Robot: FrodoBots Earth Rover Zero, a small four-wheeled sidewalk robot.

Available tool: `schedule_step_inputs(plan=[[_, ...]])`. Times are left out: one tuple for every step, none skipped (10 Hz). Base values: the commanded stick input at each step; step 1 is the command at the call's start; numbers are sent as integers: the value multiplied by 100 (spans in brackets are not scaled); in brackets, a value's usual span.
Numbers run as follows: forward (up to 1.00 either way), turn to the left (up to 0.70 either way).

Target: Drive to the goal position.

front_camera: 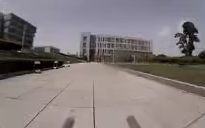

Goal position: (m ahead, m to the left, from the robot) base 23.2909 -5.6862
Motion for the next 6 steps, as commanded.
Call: schedule_step_inputs(plan=[[70, 0], [70, 0], [70, 0], [70, 0], [70, 0], [70, 0]])
